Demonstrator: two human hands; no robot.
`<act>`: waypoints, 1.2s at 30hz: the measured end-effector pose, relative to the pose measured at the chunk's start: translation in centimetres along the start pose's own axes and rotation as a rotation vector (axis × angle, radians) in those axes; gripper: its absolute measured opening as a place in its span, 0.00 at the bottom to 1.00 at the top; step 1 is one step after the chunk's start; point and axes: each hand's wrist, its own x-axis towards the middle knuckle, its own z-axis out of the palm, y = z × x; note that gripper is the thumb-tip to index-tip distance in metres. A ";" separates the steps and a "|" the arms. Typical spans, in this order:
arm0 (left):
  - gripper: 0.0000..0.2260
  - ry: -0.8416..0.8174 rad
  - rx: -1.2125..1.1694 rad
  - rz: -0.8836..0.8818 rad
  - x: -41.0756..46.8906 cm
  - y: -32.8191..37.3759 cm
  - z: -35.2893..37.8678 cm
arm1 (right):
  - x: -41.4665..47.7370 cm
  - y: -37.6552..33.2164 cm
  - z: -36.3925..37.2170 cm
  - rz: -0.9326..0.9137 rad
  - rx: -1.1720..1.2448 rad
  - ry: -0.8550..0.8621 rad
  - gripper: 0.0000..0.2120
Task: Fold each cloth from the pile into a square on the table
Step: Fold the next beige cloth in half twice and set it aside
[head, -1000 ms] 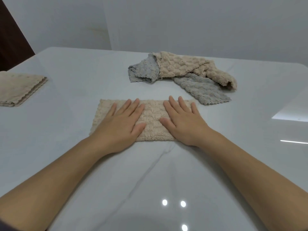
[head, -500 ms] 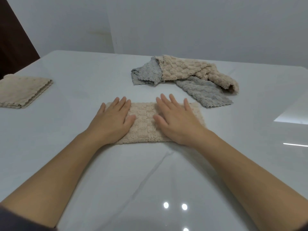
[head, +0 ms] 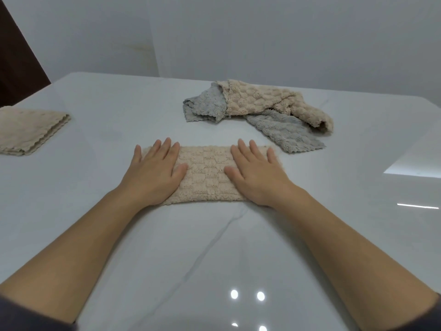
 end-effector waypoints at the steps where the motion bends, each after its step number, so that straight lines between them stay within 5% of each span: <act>1: 0.28 0.004 0.006 -0.004 -0.1 0.0 -0.1 | 0.0 -0.1 0.3 0.000 -0.006 -0.021 0.31; 7: 0.32 0.209 -0.037 0.112 -0.8 4.7 -2.5 | 0.4 0.1 1.0 0.007 -0.023 0.001 0.30; 13: 0.26 0.040 -0.023 0.177 0.0 7.2 0.5 | 0.3 0.1 1.0 0.013 -0.012 0.001 0.30; 22: 0.26 0.026 -0.049 -0.024 -1.3 0.2 0.0 | 0.1 0.3 0.6 -0.002 -0.007 -0.024 0.30; 31: 0.26 0.042 -0.043 -0.031 -1.3 0.0 0.2 | 0.8 -5.1 1.0 -0.124 0.012 -0.007 0.30; 36: 0.26 0.035 -0.050 -0.024 -1.4 0.0 0.2 | 0.5 -2.0 1.0 -0.071 0.007 -0.012 0.30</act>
